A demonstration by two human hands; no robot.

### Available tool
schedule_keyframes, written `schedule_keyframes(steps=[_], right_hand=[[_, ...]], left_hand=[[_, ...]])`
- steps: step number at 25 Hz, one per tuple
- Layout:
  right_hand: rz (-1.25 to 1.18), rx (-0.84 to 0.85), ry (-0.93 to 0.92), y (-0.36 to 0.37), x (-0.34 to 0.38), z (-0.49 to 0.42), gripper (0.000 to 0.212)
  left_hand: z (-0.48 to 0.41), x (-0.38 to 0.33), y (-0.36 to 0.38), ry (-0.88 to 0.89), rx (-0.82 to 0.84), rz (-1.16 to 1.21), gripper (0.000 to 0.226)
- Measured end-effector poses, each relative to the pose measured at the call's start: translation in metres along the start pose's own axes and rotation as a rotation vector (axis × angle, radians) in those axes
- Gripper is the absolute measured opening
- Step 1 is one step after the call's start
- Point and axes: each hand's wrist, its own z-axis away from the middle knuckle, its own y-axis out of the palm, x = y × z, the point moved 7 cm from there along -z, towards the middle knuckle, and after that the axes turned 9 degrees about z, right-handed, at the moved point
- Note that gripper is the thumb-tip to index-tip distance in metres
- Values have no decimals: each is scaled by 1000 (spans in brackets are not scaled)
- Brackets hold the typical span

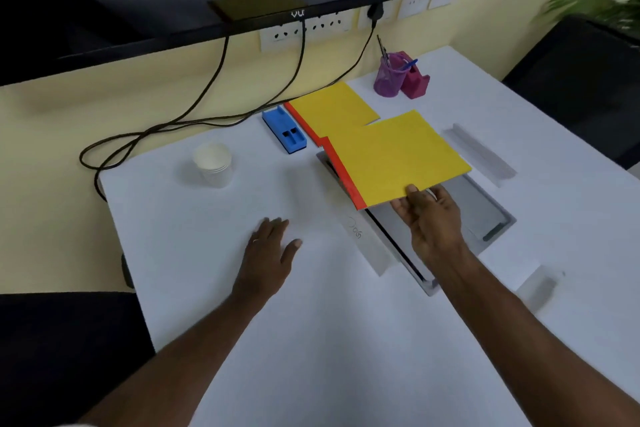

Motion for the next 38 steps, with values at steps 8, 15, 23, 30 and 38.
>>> schedule_keyframes(steps=[8, 15, 23, 30, 38], right_hand=[[23, 12, 53, 19, 11, -68, 23], [50, -1, 139, 76, -33, -172, 24], [211, -74, 94, 103, -49, -245, 22], [465, -252, 34, 108, -45, -268, 33], [622, -266, 33, 120, -45, -274, 50]], left_hand=[[-24, -3, -13, 282, -104, -471, 76], [-50, 23, 20, 312, -24, -444, 73], [-55, 23, 24, 361, 24, -451, 68], [-55, 23, 22, 342, 33, -445, 68], [-55, 22, 20, 333, 46, -405, 68]])
